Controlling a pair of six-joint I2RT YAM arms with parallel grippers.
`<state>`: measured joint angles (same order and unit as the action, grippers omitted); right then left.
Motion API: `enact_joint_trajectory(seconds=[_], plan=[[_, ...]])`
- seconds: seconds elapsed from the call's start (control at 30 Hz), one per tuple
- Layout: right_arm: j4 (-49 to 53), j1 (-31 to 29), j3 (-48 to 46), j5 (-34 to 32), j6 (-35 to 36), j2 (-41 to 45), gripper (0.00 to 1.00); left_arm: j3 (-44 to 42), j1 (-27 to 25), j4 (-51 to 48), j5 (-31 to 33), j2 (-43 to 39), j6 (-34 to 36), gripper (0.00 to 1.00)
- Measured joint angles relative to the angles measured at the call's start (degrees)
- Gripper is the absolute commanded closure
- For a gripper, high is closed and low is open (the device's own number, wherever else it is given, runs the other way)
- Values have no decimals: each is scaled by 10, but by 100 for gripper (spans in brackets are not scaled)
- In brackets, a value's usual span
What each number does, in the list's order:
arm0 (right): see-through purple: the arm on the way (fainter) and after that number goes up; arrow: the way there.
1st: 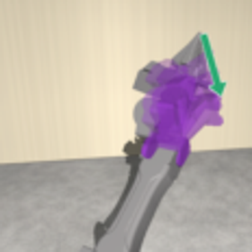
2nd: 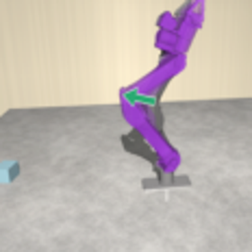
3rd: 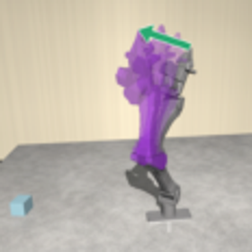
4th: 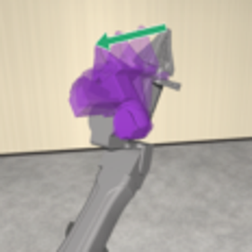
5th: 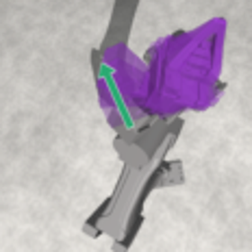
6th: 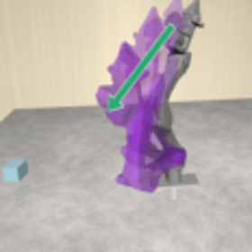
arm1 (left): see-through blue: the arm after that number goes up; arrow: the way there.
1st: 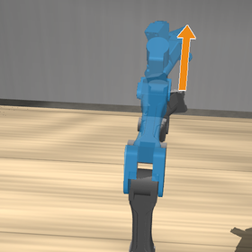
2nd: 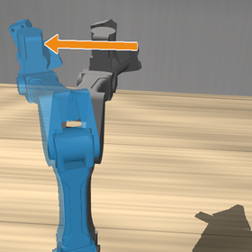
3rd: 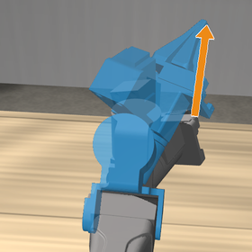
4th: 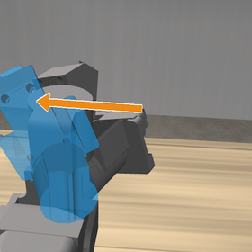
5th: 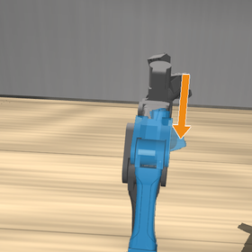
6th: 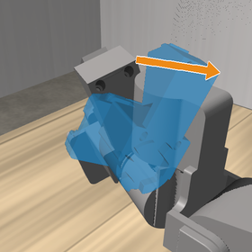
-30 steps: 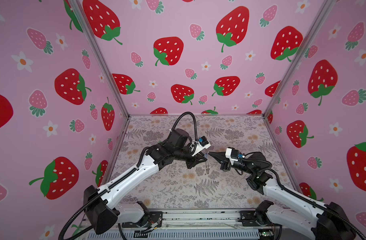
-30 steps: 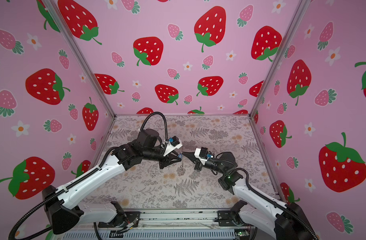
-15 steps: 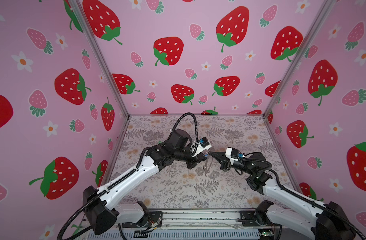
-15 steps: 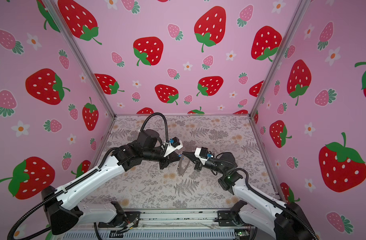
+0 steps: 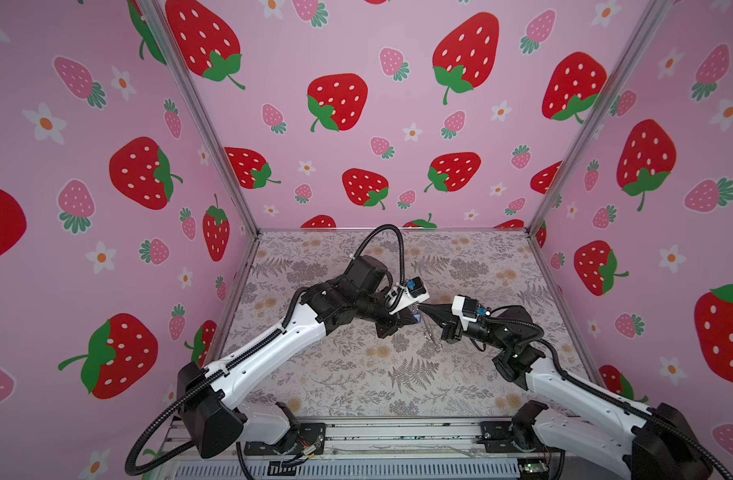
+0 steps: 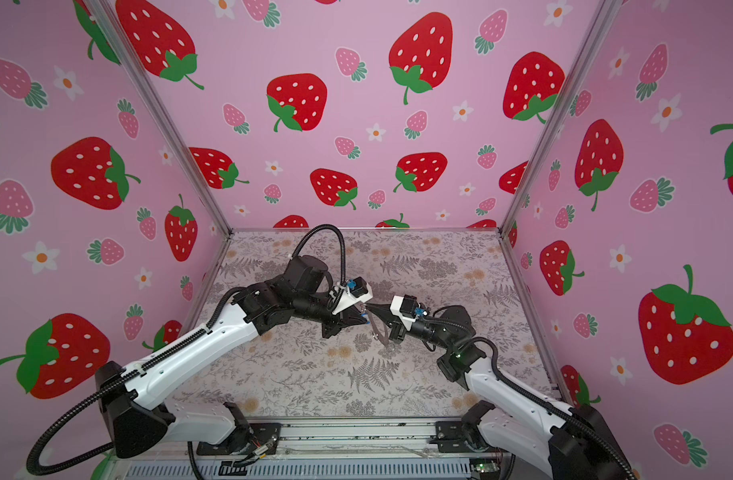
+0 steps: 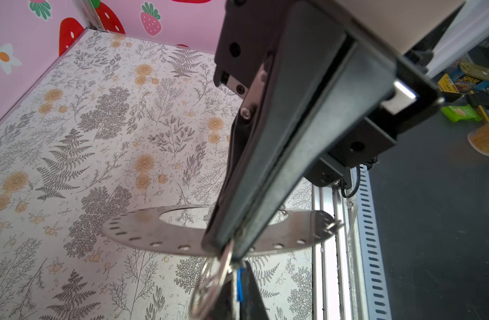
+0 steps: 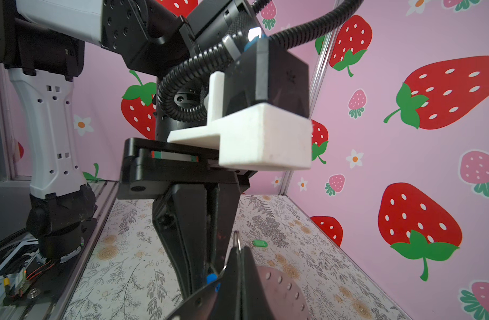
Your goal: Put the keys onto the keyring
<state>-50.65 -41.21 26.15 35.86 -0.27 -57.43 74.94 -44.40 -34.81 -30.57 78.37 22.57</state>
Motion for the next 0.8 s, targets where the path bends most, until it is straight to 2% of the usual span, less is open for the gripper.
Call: enact_joint_trajectory(seconds=[0.27,0.4,0.47,0.8], plan=[[-7,0,-7,3,-1,0,100,18,0,-28,-16,12,16,100],[-9,2,-11,3,-1,2,100,19,-1,-31,-13,12,19,78],[-9,5,-15,4,-1,3,100,19,-3,-32,-6,9,23,73],[-20,14,-20,25,-12,5,100,-5,22,-16,29,-77,43,68]])
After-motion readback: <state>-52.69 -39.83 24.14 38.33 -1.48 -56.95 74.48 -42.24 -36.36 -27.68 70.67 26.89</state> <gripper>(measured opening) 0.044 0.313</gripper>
